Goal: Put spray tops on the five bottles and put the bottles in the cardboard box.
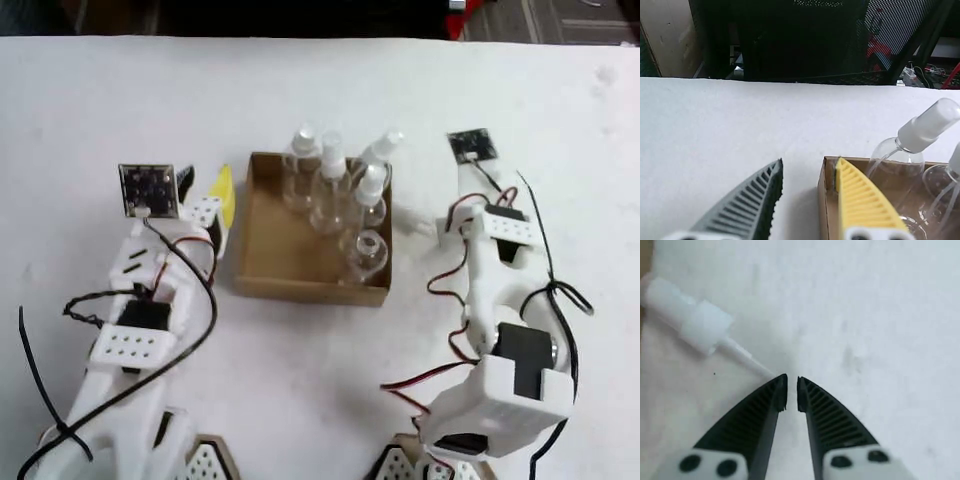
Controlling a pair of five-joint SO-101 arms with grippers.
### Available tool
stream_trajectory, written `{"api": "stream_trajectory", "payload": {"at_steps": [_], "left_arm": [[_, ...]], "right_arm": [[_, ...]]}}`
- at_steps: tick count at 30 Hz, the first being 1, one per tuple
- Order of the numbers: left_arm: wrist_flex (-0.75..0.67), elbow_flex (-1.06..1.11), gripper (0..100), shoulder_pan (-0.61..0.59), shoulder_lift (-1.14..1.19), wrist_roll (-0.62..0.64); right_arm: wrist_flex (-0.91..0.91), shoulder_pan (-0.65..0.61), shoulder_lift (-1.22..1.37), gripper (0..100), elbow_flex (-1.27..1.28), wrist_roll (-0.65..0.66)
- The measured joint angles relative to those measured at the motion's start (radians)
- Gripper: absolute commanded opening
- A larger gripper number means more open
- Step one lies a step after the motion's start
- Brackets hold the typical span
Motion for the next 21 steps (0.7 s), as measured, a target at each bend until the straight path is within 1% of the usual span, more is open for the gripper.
{"api": "stream_trajectory", "payload": {"at_steps": [5, 8, 13, 14, 19, 21], "left_arm": [[0.000, 0.000, 16, 0.000, 0.000, 0.000], [0.000, 0.000, 16, 0.000, 0.000, 0.000], [0.000, 0.000, 16, 0.000, 0.000, 0.000], [0.000, 0.000, 16, 0.000, 0.000, 0.000], [0.000, 0.000, 16, 0.000, 0.000, 0.000], [0.000, 0.000, 16, 0.000, 0.000, 0.000]], "right_arm": [[0.000, -0.021, -0.018, 1.9, 0.000, 0.000], [0.000, -0.074, -0.075, 3.3, 0.000, 0.002], [0.000, -0.155, -0.092, 17.4, 0.000, 0.003], [0.000, -0.163, -0.092, 18.6, 0.000, 0.003], [-0.005, -0.163, -0.034, 18.6, -0.006, 0.003], [-0.009, -0.163, -0.005, 16.8, -0.026, 0.003]]}}
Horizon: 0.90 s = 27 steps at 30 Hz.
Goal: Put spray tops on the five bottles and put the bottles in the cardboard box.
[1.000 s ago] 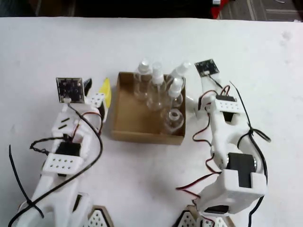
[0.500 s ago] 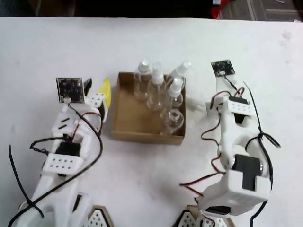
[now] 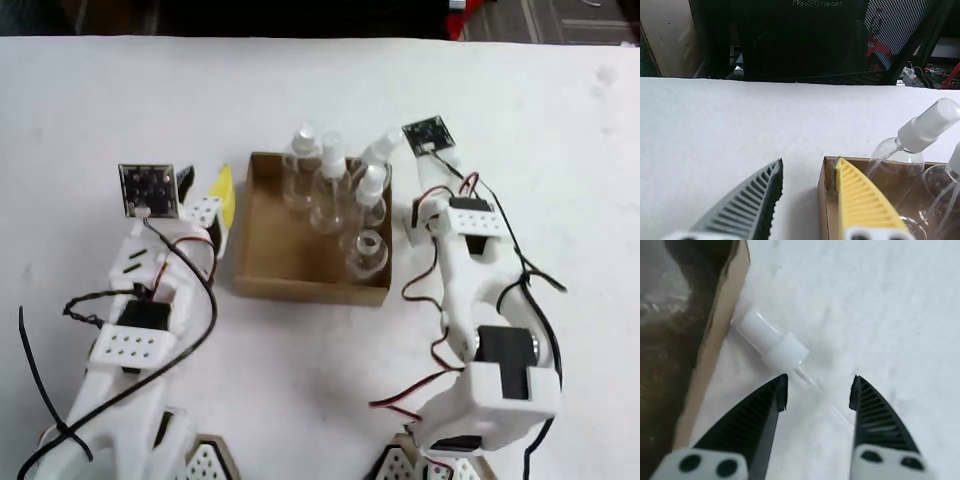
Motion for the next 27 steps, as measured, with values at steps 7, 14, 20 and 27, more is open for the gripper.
{"api": "stream_trajectory", "payload": {"at_steps": [7, 14, 20, 27], "left_arm": [[0.000, 0.000, 16, 0.000, 0.000, 0.000], [0.000, 0.000, 16, 0.000, 0.000, 0.000], [0.000, 0.000, 16, 0.000, 0.000, 0.000], [0.000, 0.000, 16, 0.000, 0.000, 0.000]], "right_arm": [[-0.006, -0.005, 0.084, 1.5, -0.063, 0.000], [-0.006, 0.021, 0.091, 1.6, -0.064, 0.000], [-0.006, 0.141, 0.091, 1.6, -0.064, 0.041], [0.061, 0.186, 0.041, 6.7, -0.064, 0.114]]}}
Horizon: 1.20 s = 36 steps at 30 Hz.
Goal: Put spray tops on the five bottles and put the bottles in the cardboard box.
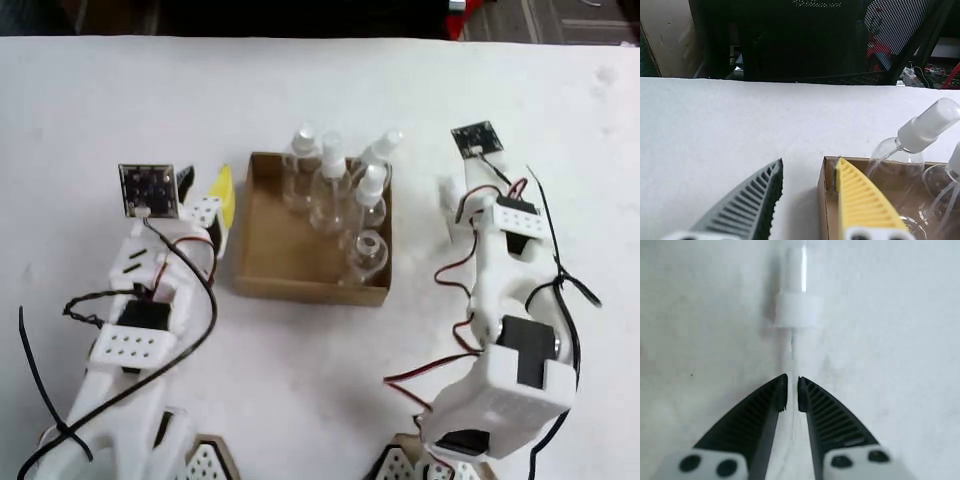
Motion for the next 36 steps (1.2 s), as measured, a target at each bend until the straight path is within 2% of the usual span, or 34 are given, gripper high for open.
{"api": "stream_trajectory", "payload": {"at_steps": [6, 14, 19, 28, 31, 36], "left_arm": [[0.000, 0.000, 16, 0.000, 0.000, 0.000], [0.000, 0.000, 16, 0.000, 0.000, 0.000], [0.000, 0.000, 16, 0.000, 0.000, 0.000], [0.000, 0.000, 16, 0.000, 0.000, 0.000], [0.000, 0.000, 16, 0.000, 0.000, 0.000], [0.000, 0.000, 16, 0.000, 0.000, 0.000]], "right_arm": [[0.044, -0.061, -0.104, 20.2, 0.000, 0.002], [0.046, -0.124, -0.129, 20.8, -0.074, -0.055], [0.087, -0.132, 0.028, 20.8, -0.262, -0.133], [0.410, -0.129, 0.437, 20.8, -0.747, -0.196], [0.497, -0.129, 0.552, 17.4, -0.899, -0.199], [0.600, -0.104, 0.694, 0.9, -1.119, -0.199]]}}
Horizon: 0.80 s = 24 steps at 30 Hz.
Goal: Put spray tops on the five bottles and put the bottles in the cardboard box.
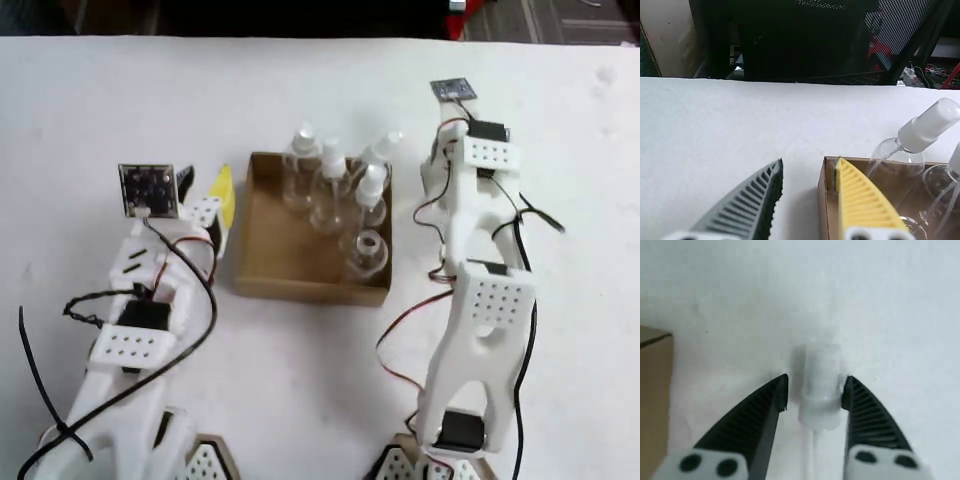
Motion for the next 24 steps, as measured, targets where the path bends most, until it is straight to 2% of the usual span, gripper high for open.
{"api": "stream_trajectory", "payload": {"at_steps": [10, 17, 24], "left_arm": [[0.000, 0.000, 16, 0.000, 0.000, 0.000], [0.000, 0.000, 16, 0.000, 0.000, 0.000], [0.000, 0.000, 16, 0.000, 0.000, 0.000]], "right_arm": [[0.147, 0.021, 0.107, 1.5, -0.290, 0.000], [0.374, 0.021, 0.098, 1.5, -0.555, 0.000], [0.397, 0.021, 0.005, 1.5, -0.710, 0.000]]}}
